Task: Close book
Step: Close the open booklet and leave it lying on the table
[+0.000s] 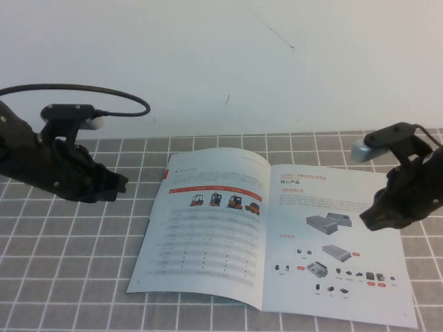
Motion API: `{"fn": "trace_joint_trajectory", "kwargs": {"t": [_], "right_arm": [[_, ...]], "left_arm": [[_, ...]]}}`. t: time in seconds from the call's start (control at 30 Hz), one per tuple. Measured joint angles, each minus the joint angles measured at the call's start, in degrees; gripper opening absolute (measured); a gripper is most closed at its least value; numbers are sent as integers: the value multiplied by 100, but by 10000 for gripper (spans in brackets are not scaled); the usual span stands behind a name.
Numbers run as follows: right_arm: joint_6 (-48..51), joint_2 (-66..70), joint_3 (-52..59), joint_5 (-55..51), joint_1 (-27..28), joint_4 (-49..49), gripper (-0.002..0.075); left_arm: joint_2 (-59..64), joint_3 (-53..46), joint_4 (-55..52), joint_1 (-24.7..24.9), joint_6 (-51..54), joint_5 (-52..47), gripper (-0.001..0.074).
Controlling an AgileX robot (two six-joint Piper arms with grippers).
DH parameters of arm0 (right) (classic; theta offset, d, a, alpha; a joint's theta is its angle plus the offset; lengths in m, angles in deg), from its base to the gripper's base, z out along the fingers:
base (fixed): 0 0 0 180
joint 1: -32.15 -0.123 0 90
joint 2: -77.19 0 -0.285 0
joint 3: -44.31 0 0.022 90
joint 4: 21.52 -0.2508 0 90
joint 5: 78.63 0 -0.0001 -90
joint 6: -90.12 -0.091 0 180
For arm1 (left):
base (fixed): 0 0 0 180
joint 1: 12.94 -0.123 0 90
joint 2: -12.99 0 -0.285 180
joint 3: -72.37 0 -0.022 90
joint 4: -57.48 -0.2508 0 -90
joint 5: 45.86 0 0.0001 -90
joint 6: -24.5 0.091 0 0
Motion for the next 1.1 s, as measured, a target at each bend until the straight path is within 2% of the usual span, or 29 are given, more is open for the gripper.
{"fn": "trace_joint_trajectory", "kwargs": {"t": [0.27,0.53,0.83,0.97,1.1], "right_arm": [[0,820,-12,195,-70,-147,-1],[0,966,-22,218,-83,-159,-1],[85,990,-24,218,-83,-182,-1],[119,990,-34,218,-83,-228,-1],[146,990,-34,236,-83,-252,-1]], "left_arm": [[770,13,-29,49,-166,176,-2],[1319,22,-288,659,-188,581,-2],[1405,124,-1066,1131,-1039,868,-2],[1405,124,-887,1282,-1080,907,-2],[1459,124,-147,1689,-716,1032,-2]]}}
